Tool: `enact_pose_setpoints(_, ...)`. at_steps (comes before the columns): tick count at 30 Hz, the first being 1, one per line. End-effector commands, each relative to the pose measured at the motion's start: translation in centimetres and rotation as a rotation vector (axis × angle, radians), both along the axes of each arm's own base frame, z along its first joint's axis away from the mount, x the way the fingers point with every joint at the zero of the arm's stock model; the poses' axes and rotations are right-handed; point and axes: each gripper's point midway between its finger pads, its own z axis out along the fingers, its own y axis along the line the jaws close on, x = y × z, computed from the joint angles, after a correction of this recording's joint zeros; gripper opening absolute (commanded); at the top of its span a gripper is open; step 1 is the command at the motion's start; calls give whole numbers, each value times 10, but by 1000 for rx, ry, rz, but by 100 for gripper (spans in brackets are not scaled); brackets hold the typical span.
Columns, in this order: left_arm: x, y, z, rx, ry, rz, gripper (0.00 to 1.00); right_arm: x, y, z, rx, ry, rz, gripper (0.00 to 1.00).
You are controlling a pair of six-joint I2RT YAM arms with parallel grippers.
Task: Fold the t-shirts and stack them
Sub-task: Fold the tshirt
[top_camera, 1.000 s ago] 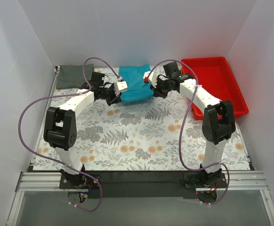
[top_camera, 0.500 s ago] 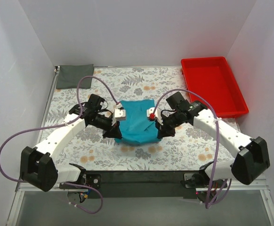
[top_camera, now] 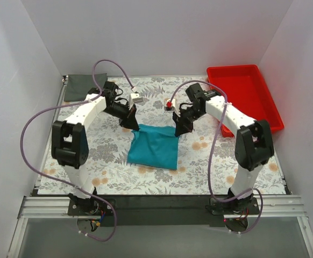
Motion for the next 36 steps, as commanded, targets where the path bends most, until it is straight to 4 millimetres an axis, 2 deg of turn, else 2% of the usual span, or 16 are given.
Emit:
enact_pose_setpoints(1, 32, 4, -14, -29, 15, 19, 0, 35, 5, -13, 20, -2, 13, 1)
enact_pose_setpoints(2, 43, 2, -15, -39, 13, 33, 0, 44, 5, -21, 14, 7, 6, 1)
enact_pose_setpoints(3, 53, 2, -33, -32, 39, 41, 0, 51, 3, -43, -7, 55, -8, 1)
enact_pose_setpoints(6, 78, -3, -48, -36, 45, 60, 5, 73, 3, -66, -22, 86, -30, 1)
enact_pose_setpoints(11, 92, -4, -71, -17, 58, 97, 6, 88, 7, -83, -32, 91, -35, 1)
enact_pose_setpoints(16, 56, 2, -90, 5, 159, 93, 8, 82, 5, -87, -48, 110, -47, 1)
enact_pose_setpoints(18, 35, 6, -98, 10, 187, 92, 10, 64, 4, -87, -56, 141, -40, 1)
enact_pose_setpoints(20, 27, 7, -87, -4, 163, 97, 16, 38, 0, -94, -68, 205, -38, 1)
enact_pose_setpoints(23, 14, 11, -78, -17, 137, 98, 34, 14, 0, -76, -31, 266, -70, 33)
enact_pose_setpoints(24, 13, 12, -73, -21, 124, 98, 36, 12, 0, -70, -20, 274, -80, 54)
enact_pose_setpoints(25, 13, 12, -67, -38, 111, 96, 40, 10, 1, -63, -12, 299, -105, 59)
enact_pose_setpoints(30, 28, 14, -23, -110, 34, 93, 47, 33, 4, -6, 126, 285, -182, 65)
enact_pose_setpoints(32, 34, 8, -11, -157, -16, 78, 54, 48, 5, 1, 159, 308, -216, 63)
enact_pose_setpoints(34, 36, 2, -5, -169, -74, 63, 58, 64, 13, 11, 197, 311, -224, 52)
enact_pose_setpoints(35, 32, -8, -7, -166, -94, 32, 58, 68, 18, 3, 200, 367, -239, 47)
enact_pose_setpoints(36, 33, -13, -13, -155, -135, 12, 59, 74, 21, 3, 210, 376, -248, 36)
